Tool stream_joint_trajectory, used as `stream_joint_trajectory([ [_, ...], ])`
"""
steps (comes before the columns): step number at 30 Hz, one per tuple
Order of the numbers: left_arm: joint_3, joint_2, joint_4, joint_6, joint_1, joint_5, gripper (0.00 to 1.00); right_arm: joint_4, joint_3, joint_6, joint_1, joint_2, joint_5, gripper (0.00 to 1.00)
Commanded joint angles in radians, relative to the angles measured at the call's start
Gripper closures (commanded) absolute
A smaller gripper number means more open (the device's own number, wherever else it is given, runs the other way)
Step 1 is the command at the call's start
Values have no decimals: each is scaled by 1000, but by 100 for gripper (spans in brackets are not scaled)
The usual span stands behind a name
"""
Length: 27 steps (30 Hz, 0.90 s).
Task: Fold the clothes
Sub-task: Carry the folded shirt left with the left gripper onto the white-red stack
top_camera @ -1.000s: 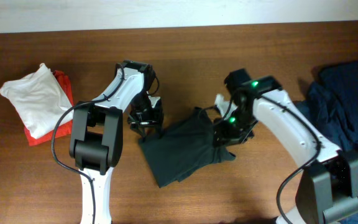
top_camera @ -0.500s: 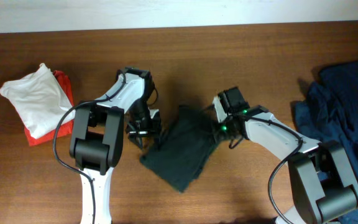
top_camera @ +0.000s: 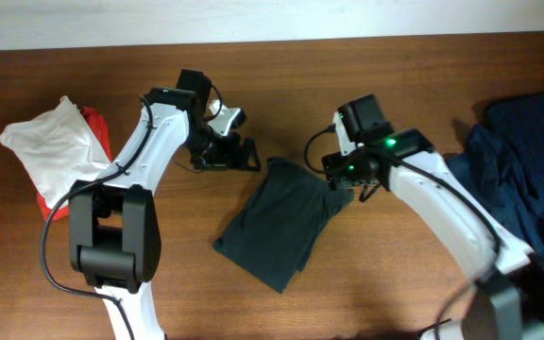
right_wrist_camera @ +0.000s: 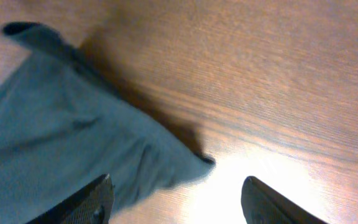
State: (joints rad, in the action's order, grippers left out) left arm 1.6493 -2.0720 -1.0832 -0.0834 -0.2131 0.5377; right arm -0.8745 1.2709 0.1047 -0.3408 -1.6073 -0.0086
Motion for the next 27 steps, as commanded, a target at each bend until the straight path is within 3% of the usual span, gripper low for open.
stream_joint_trajectory([
  [1,4,-41,23,-229,-16,193,3,-77,32,5,2,89,16,30],
  [6,4,-160,59,-253,-18,252,2,-227,31,8,2,150,6,29],
  [11,4,-267,35,-251,-76,280,3,-272,31,8,2,154,6,29],
  [12,4,-275,19,-251,-95,287,9,-274,31,8,2,154,6,29],
  [14,5,-277,6,-252,-134,285,32,-274,31,8,2,154,6,30],
  [15,7,-277,6,-251,-143,276,46,-274,31,8,2,154,6,29],
  [17,25,-277,7,-241,-148,203,85,-275,31,8,8,154,6,29],
  [19,72,-272,0,-160,-114,96,99,-281,31,8,28,154,6,29],
  [27,343,-116,-137,-96,175,-117,100,-323,31,8,152,154,6,30],
])
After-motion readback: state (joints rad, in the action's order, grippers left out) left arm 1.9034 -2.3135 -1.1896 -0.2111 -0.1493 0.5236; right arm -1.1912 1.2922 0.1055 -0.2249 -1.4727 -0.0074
